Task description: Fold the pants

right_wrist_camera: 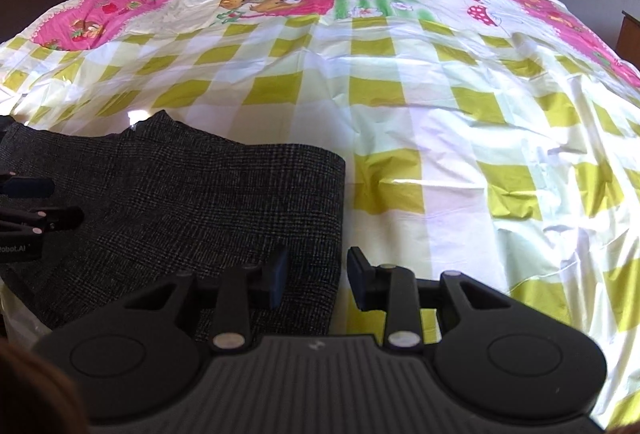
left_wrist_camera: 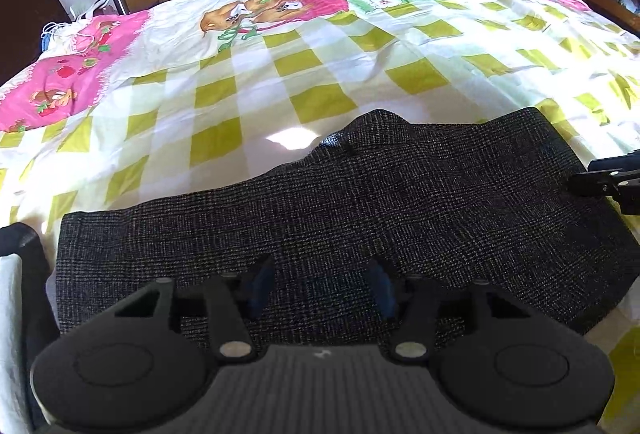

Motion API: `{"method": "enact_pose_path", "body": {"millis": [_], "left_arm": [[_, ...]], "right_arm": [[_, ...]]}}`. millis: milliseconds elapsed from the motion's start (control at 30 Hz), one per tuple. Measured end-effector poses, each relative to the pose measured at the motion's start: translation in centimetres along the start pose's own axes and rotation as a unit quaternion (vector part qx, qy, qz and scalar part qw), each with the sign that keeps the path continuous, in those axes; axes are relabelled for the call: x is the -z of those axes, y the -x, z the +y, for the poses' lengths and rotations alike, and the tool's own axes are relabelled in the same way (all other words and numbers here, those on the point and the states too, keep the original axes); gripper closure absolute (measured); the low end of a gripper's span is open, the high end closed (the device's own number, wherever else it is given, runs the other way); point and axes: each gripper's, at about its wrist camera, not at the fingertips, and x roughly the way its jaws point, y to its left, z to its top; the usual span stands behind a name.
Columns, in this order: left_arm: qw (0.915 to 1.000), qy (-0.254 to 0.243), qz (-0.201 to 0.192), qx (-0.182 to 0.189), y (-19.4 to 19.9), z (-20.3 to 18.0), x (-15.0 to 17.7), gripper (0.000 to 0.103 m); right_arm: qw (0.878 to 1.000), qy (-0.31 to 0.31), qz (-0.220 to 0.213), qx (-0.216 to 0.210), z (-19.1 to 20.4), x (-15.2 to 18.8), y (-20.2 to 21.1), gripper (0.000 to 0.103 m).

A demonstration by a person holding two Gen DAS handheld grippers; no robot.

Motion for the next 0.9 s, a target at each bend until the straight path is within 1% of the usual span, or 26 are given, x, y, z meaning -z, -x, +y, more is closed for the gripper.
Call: {"method": "enact_pose_path", "body": {"millis": [100, 133, 200, 333, 367, 467, 567, 633, 667, 700, 733, 800, 900], "left_arm": [[1.0, 0.0, -0.003, 0.005, 0.1, 0.0, 0.2, 0.039], [1.0, 0.001, -0.004, 0.006, 0.2, 0.0, 0.3, 0.039], [0.9999, 0.002, -0.006, 0.01, 0.2, 0.0, 0.3, 0.039], [0.9998, 0.003, -0.01, 0.017, 0.3, 0.1, 0.4, 0.039], [0.9997, 0.004, -0.012, 0.019, 0.3, 0.1, 0.4, 0.039], [0.9996, 0.005, -0.015, 0.022, 0.3, 0.0, 0.5, 0.039], [0.9995, 0.006, -0.019, 0.025, 0.1, -0.1, 0.4, 0.039], [0.9995, 0.004, -0.019, 0.024, 0.1, -0.2, 0.3, 0.039], [0.9995, 0.003, -0.018, 0.024, 0.0, -0.2, 0.3, 0.039], [0.9996, 0.001, -0.018, 0.023, -0.1, -0.3, 0.2, 0.039], [0.9996, 0.0, -0.017, 0.021, -0.2, -0.4, 0.2, 0.039], [0.9997, 0.001, -0.015, 0.018, -0.2, -0.5, 0.1, 0.04], [0.9998, -0.007, -0.014, 0.012, -0.3, -1.1, 0.0, 0.04]], "right_arm": [[0.998, -0.042, 0.007, -0.042, -1.7, 0.2, 0.0, 0.069], [0.996, -0.064, 0.017, -0.064, -2.5, 0.2, -0.2, 0.069], [0.992, -0.09, 0.024, -0.083, -3.5, 0.3, -0.5, 0.069], [0.986, -0.1, 0.045, -0.127, -4.8, 0.2, -1.1, 0.067], [0.981, -0.109, 0.053, -0.149, -5.2, 0.2, -1.3, 0.065], [0.961, -0.16, 0.075, -0.212, -6.5, 0.4, -1.8, 0.064], [0.948, -0.177, 0.082, -0.25, -6.8, 0.6, -2.8, 0.06], [0.937, -0.201, 0.087, -0.274, -7.4, 0.8, -3.9, 0.06], [0.928, -0.226, 0.088, -0.283, -7.8, 0.9, -4.5, 0.061], [0.922, -0.243, 0.089, -0.286, -7.9, 0.9, -4.9, 0.067], [0.922, -0.247, 0.088, -0.286, -7.8, 0.7, -4.9, 0.072], [0.927, -0.23, 0.074, -0.288, -7.3, 0.3, -4.2, 0.086], [0.932, -0.221, 0.058, -0.283, -7.1, 0.2, -3.0, 0.093]]}}
